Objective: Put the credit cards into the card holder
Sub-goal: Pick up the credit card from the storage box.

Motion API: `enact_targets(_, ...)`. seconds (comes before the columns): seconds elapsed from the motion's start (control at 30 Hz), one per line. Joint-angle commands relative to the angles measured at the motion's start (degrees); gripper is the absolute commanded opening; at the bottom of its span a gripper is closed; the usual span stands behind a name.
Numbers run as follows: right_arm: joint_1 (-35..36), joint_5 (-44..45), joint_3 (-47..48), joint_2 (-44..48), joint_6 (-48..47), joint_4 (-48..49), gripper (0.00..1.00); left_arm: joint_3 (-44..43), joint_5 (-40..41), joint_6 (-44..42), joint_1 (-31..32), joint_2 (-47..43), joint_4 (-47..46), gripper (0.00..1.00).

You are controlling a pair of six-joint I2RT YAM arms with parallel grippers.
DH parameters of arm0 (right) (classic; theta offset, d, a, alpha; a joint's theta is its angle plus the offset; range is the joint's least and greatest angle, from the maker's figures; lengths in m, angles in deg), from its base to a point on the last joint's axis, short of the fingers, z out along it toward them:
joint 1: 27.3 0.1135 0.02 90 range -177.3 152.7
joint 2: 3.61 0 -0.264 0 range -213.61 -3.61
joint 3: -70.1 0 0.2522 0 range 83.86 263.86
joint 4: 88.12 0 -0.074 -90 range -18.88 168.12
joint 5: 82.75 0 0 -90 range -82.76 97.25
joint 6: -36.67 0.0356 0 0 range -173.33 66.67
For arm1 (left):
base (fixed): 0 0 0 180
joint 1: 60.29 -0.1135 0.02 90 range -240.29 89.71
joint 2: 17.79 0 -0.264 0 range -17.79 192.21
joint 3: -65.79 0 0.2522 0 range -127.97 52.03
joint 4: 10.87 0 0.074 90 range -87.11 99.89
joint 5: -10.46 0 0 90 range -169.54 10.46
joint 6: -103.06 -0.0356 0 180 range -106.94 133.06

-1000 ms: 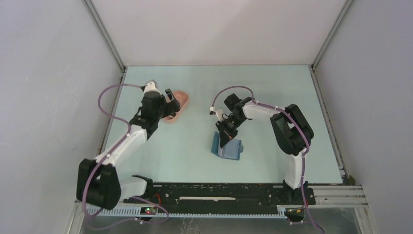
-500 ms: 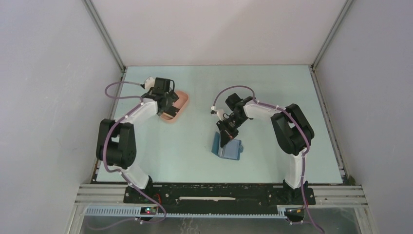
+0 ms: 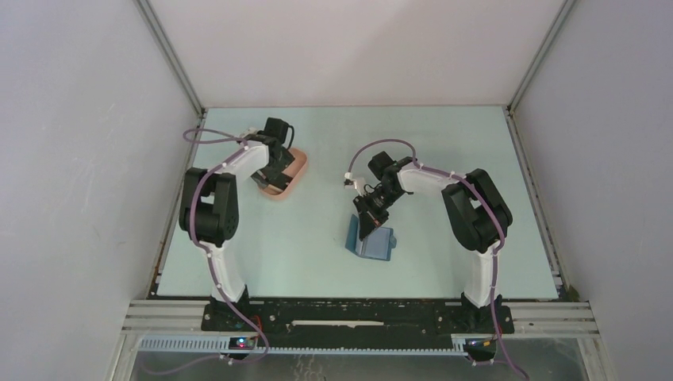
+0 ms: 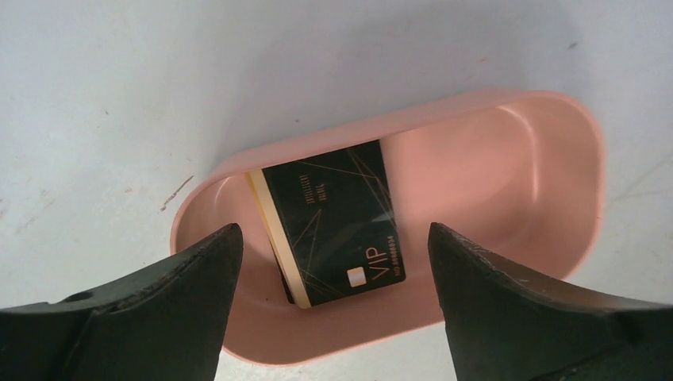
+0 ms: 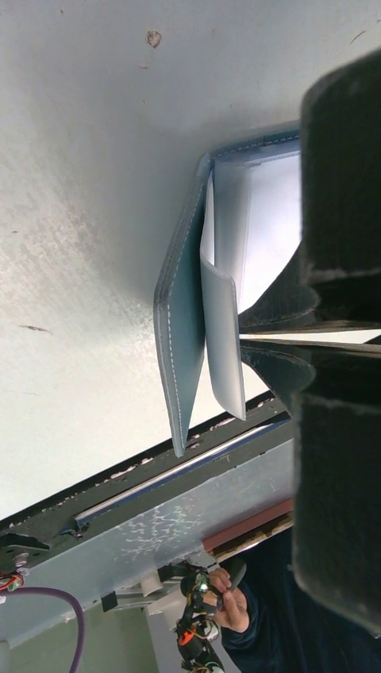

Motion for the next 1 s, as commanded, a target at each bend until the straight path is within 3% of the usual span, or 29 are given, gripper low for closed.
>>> enact_targets(0.0, -0.4, -1.5, 2.3, 0.1, -1.1, -0.7, 0.12, -3.4, 1.1, 2.6, -0.2, 2.3, 3.7, 0.91)
enact_targets(0.5, -0.8, -2.4, 2.3, 0.6, -1.1, -0.9, 0.12, -6.5, 0.7, 3.3, -0.3, 8.8, 4.9, 0.90)
enact_targets(0.9, -1.1, -3.1, 2.3, 0.7, -1.3, -1.1, 0.11, -4.4, 2.0, -1.4, -0.3, 3.5, 2.4, 0.63)
enact_targets(0.97, -1.2, -3.1, 2.3, 0.7, -1.3, -1.1, 0.12, -3.6, 2.2, -2.6, -0.3, 1.9, 1.2, 0.53)
